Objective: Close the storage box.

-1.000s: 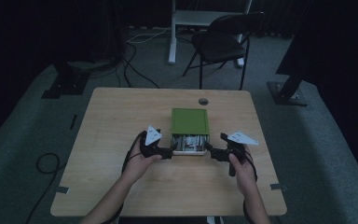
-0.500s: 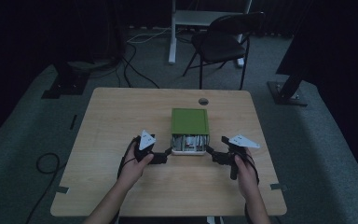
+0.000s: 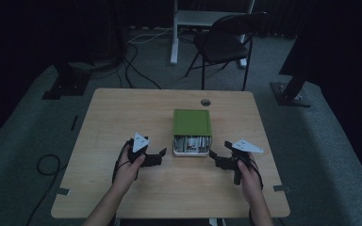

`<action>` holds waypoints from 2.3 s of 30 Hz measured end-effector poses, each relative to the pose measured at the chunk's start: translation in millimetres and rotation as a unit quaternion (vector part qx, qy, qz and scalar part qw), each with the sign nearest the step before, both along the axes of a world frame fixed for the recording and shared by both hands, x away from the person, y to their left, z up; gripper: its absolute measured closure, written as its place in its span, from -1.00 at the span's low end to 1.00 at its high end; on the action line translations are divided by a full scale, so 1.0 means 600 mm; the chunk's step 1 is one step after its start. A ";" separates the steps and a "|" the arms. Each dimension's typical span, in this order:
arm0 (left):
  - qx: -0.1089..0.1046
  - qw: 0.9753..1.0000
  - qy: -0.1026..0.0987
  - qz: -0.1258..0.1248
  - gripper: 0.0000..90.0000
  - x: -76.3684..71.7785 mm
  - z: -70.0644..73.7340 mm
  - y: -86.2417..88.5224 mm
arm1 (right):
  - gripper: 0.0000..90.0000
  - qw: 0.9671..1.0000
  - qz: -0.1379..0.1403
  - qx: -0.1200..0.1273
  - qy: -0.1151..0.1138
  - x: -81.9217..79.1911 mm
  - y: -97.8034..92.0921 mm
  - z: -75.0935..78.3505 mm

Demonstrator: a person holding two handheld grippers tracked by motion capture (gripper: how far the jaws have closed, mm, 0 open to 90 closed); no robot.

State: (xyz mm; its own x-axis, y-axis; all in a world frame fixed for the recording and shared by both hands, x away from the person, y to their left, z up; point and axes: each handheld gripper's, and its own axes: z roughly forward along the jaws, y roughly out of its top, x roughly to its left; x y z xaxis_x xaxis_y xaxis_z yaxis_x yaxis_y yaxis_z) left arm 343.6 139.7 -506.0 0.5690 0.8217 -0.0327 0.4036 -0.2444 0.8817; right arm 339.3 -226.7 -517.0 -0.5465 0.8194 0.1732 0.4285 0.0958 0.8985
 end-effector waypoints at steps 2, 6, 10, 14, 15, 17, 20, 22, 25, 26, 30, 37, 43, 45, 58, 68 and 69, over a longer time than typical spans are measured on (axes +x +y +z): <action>0.000 1.000 0.002 0.000 -0.78 -0.002 -0.001 0.005 | -0.70 1.000 -0.001 -0.001 0.003 -0.003 -0.001 -0.004; -0.002 1.000 0.005 0.006 -0.78 -0.007 -0.004 0.014 | -0.70 1.000 -0.003 -0.003 0.007 -0.007 -0.003 -0.010; 0.002 1.000 0.009 0.010 -0.78 -0.011 -0.007 0.025 | -0.70 1.000 -0.002 -0.013 0.010 -0.012 -0.006 -0.013; -0.005 0.999 0.024 0.024 -0.78 -0.014 -0.014 0.038 | -0.71 1.000 0.000 -0.016 0.012 -0.019 -0.009 -0.015; -0.001 0.999 0.025 0.026 -0.78 -0.015 -0.016 0.041 | -0.71 1.000 0.000 -0.016 0.013 -0.021 -0.010 -0.016; 0.002 0.999 0.027 0.029 -0.78 -0.017 -0.021 0.048 | -0.71 1.000 0.001 -0.018 0.016 -0.027 -0.012 -0.019; 0.001 0.999 0.030 0.038 -0.78 -0.019 -0.026 0.059 | -0.71 0.999 0.004 -0.024 0.023 -0.034 -0.013 -0.026; 0.004 0.998 0.032 0.046 -0.78 -0.020 -0.028 0.066 | -0.71 0.999 0.007 -0.030 0.025 -0.038 -0.015 -0.031; 0.009 0.998 0.034 0.057 -0.78 -0.022 -0.031 0.078 | -0.71 0.999 0.009 -0.032 0.029 -0.042 -0.017 -0.036; 0.007 0.998 0.034 0.061 -0.78 -0.023 -0.031 0.081 | -0.71 0.999 0.009 -0.030 0.037 -0.046 -0.020 -0.042; 0.007 0.996 0.044 0.078 -0.78 -0.025 -0.035 0.098 | -0.71 0.998 0.016 -0.042 0.043 -0.051 -0.021 -0.050; 0.016 0.992 0.066 0.106 -0.78 -0.031 -0.042 0.123 | -0.71 0.997 0.028 -0.059 0.048 -0.060 -0.021 -0.057; 0.024 0.988 0.073 0.132 -0.78 -0.038 -0.046 0.156 | -0.70 0.992 0.047 -0.099 0.062 -0.060 -0.015 -0.059; 0.025 0.987 0.073 0.144 -0.78 -0.041 -0.046 0.164 | -0.70 0.991 0.051 -0.106 0.064 -0.059 -0.012 -0.059; 0.060 0.981 0.072 0.170 -0.78 -0.049 -0.051 0.212 | -0.70 0.984 0.075 -0.138 0.079 -0.055 0.000 -0.062; 0.064 0.972 0.072 0.213 -0.78 -0.062 -0.053 0.249 | -0.71 0.979 0.087 -0.168 0.080 -0.056 0.011 -0.065; 0.062 0.971 0.072 0.218 -0.78 -0.064 -0.053 0.252 | -0.71 0.979 0.087 -0.168 0.080 -0.056 0.011 -0.065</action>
